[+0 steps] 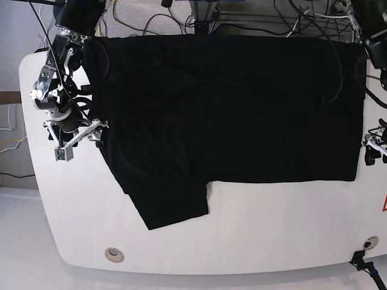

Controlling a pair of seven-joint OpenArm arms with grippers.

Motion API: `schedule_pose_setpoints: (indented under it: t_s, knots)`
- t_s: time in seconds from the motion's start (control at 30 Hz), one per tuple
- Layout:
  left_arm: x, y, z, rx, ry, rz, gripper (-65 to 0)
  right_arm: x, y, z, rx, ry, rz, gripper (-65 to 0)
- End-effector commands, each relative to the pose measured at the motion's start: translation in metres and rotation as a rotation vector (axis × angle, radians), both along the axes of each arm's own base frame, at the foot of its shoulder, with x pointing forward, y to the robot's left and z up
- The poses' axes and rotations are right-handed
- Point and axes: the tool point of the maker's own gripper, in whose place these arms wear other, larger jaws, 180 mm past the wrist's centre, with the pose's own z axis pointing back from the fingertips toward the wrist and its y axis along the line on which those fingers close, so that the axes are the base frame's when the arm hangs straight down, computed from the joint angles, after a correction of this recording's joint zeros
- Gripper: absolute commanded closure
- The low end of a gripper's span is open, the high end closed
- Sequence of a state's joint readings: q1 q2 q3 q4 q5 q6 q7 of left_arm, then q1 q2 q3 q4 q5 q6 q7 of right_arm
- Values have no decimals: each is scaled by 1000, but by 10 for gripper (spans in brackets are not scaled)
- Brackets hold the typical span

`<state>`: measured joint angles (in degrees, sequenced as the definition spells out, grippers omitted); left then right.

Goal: Fold the T-shirt properly
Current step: 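Move both grippers to the shirt's hem corners and grasp them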

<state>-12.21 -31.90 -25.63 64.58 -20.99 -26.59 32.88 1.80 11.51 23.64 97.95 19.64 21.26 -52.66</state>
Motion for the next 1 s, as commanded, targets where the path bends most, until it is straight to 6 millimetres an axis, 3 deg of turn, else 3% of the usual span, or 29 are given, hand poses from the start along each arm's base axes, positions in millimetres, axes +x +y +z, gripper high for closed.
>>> schedule_pose_setpoints:
  t_s: [0.0,0.17,0.33,0.5,0.73,0.97]
  knots:
    - [9,19,6,-1,-17,42,-349,19,4,7,10,-37,39,-489]
    - [28,20,-21,-45,-1,56,-349,45,18,-6,57,-48,65,-489]
    - [32,22,-46,-119,12,102,-349,51,17,-21,88,-7,50,-489]
    - [36,23,-62,-155,22,141,-349,53,7,-18,71,-27,42,-489]
    - [48,-23,-87,-188,45,79,-349,53,-6,-13,41,-30,36,-489]
    - [55,-40,-90,-211,39,60,-348,57,-8,-11,42,-35,32,-489]
